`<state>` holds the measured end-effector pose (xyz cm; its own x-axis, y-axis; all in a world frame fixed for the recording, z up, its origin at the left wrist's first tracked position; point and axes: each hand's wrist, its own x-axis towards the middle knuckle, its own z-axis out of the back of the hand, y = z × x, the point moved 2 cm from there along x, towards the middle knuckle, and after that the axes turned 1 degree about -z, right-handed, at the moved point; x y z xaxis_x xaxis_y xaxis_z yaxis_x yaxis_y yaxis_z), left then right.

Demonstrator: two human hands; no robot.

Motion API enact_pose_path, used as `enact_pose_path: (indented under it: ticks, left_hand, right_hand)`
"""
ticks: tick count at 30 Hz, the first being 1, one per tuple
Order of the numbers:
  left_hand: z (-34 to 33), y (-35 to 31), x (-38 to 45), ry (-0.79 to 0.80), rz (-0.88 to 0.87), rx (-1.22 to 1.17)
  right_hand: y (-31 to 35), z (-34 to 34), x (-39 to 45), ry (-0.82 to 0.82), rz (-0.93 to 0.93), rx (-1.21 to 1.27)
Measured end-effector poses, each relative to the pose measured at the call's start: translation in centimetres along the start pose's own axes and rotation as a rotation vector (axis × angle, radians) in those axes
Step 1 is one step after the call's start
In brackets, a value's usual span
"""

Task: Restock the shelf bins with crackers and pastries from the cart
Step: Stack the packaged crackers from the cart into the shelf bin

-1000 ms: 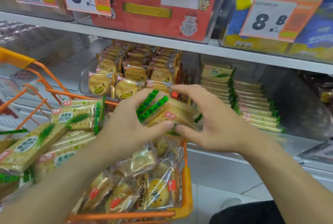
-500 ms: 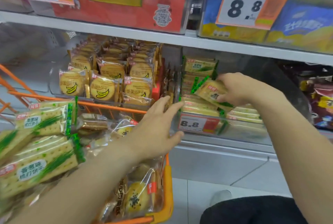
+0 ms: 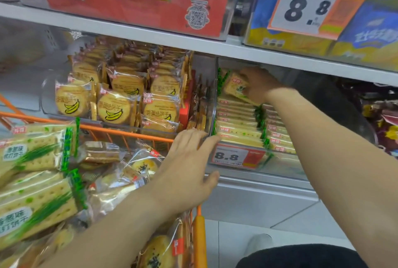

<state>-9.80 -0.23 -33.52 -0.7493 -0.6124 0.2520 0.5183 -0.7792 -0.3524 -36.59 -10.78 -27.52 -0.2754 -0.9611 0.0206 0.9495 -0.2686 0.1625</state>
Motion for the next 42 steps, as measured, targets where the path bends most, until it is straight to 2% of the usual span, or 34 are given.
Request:
enact_pose_path:
  ticks: [3,7,15,20,26,32,38,42]
  left_hand:
    - [0.0,0.0,0.0,-0.024,0.002,-0.01]
    - [-0.1,-0.2,0.2,-0.044,0.016,-0.013]
    - [-0.3,-0.3,0.3,-0.055,0.038,-0.015]
    - [-0.3,-0.3,0.3,-0.06,0.039,-0.013]
    - [-0.3,-0.3,0.3,-0.072,0.037,-0.014]
    - [-0.2,-0.2,0.3,-0.045,0.029,-0.069]
    - [3.1,-0.4,-0.6,-0.079,0.019,-0.155]
    - [7.5,-0.5,-1.8,-0.16,0.024,-0.091]
  right_hand:
    - [-0.2,-1.5,0.0,-0.054,0.03,0.024]
    - [-0.6,-3.7,-0.5,-0.204,0.08,-0.033]
    - [-0.7,-4.4,-0.6,-0.254,0.194,-0.138]
    - [-0.9,-4.3,-0.3,-0.381,0.178,-0.103]
    - [-0.6,-5.4,-0.4,-0.243,0.202,-0.112]
    - [0.4,-4.6,-1.7,-0.211,0.097,0.001]
    - [2.1,-3.0,-4.9,-0.474,0.087,0.185]
    - [5.4,-2.1,-8.4,-0.531,0.156,0.312]
